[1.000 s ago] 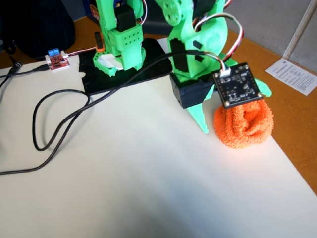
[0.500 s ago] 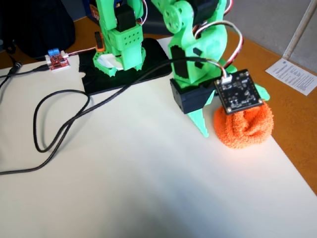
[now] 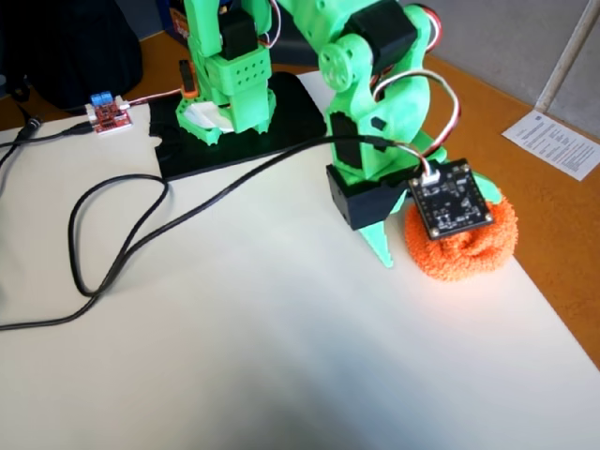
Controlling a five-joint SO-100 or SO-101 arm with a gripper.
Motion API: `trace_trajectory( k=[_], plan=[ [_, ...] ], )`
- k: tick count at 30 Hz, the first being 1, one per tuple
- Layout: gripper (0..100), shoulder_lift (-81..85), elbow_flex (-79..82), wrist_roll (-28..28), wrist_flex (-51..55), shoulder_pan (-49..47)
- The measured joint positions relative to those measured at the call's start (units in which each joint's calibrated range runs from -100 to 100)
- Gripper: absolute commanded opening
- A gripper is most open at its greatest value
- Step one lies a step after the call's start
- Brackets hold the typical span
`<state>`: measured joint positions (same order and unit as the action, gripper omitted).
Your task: Remove orange objects from table
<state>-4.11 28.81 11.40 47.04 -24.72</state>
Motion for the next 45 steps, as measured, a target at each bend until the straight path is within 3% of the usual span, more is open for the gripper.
trace_trajectory(
  k=[5, 8, 9, 25, 32, 39, 40, 43, 45],
  plan=[
    [38, -1.0, -0.1, -1.2, -0.6, -1.6],
    [4, -1.5, -0.2, -1.8, -1.6, -3.0],
    [0, -1.8, -0.4, -1.8, -1.8, -3.4],
    [0, -1.3, -1.3, -3.5, -2.2, -5.2],
    [0, 0.2, -15.6, -5.9, -11.9, -17.2],
    [4, 0.9, -21.2, -16.2, -35.2, -31.7],
    [6, 1.0, -20.4, -17.2, -37.7, -32.8],
    [35, 2.3, -13.9, -20.7, -44.5, -35.3],
    [38, 2.4, -10.2, -20.4, -49.1, -36.7]
  ],
)
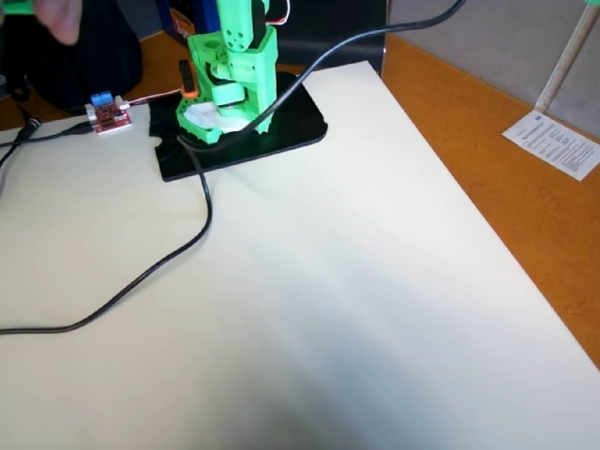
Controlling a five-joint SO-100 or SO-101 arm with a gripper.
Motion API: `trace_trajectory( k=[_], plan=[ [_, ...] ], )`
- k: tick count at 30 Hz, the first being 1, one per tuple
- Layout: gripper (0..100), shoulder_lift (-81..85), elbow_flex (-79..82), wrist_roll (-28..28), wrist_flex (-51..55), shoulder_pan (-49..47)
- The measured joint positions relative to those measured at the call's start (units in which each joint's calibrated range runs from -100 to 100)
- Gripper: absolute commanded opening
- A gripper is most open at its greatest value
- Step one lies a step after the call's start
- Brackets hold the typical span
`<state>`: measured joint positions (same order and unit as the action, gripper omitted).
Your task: Remove orange objects from table
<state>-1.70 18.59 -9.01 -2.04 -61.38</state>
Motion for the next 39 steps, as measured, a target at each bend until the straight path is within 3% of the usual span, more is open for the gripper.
trace_trajectory(
  k=[6, 11, 19, 25, 30, 34, 39],
  plan=[
    [43, 4.1, 12.7, 2.7, -15.1, -1.6],
    [43, 5.9, 17.1, -3.5, -16.6, -0.9],
    [43, 10.8, 23.3, -3.3, -15.5, 3.9],
    [43, 23.8, 37.0, 0.5, 4.0, 17.5],
    [43, 39.3, 54.1, 1.5, 24.7, 38.1],
    [43, 55.8, 70.5, 0.2, 35.2, 52.6],
    [43, 77.1, 80.6, -0.6, 52.7, 58.5]
  ],
)
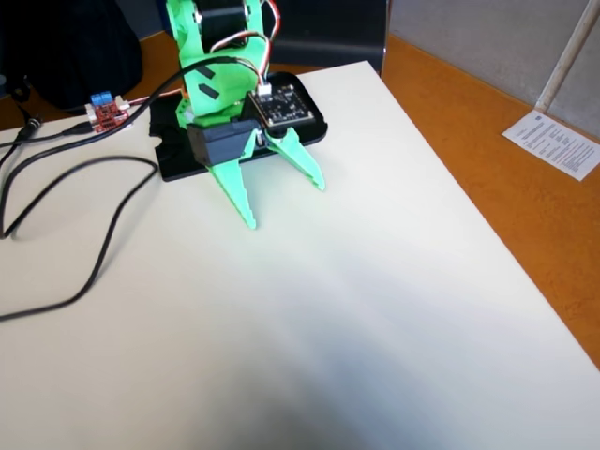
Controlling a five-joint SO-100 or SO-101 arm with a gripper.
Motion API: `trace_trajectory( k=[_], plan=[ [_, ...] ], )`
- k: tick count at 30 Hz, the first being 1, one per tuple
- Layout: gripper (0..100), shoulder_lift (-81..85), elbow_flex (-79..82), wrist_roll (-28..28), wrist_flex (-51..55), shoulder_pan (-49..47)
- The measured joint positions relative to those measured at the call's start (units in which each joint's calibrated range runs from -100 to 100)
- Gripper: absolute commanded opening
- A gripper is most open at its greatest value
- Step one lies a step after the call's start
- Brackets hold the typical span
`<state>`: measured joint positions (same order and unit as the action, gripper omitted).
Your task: Remove orange objects from table
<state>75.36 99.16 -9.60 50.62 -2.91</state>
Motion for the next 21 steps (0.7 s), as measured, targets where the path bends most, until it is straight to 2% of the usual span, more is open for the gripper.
trace_trajectory(
  k=[5, 7, 9, 13, 21],
  plan=[
    [43, 12.7, 0.7, 3.8, 18.6, -1.8],
    [43, 18.5, 0.7, 8.3, 23.3, -2.3],
    [43, 22.1, 0.7, 12.9, 24.8, -1.8],
    [43, 22.7, 0.7, 16.4, 25.8, -1.3],
    [43, 22.9, 0.7, 18.4, 25.9, 1.5]
  ],
)
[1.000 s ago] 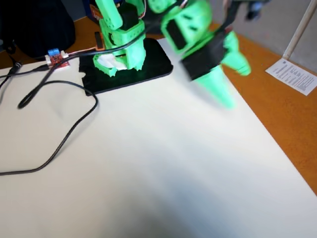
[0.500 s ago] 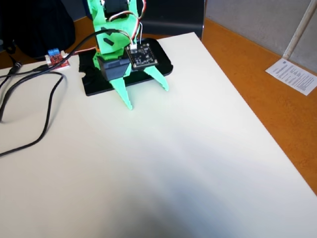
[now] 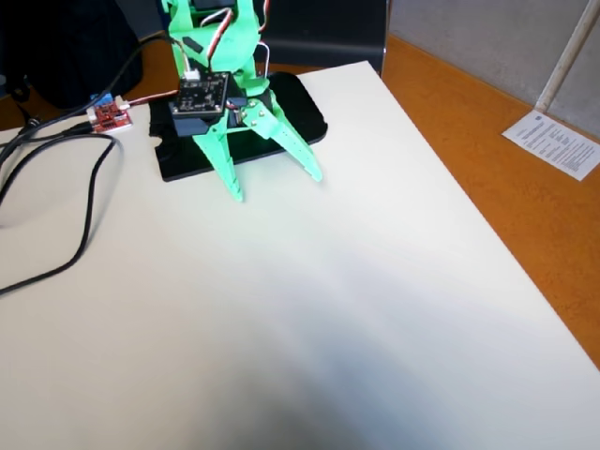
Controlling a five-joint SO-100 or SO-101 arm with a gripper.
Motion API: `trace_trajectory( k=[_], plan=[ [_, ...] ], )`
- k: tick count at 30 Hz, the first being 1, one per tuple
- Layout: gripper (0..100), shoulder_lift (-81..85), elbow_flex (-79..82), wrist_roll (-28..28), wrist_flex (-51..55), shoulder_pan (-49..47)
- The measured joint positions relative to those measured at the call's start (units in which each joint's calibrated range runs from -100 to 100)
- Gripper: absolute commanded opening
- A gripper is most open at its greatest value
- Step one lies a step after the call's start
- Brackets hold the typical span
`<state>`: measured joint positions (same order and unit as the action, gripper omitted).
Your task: Remove orange objects from table
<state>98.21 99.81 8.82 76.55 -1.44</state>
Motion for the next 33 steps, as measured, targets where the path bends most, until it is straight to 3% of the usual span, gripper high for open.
trace_trajectory(
  k=[33],
  plan=[
    [43, 0.0, 0.0, 0.1, 0.0, -7.1]
  ],
)
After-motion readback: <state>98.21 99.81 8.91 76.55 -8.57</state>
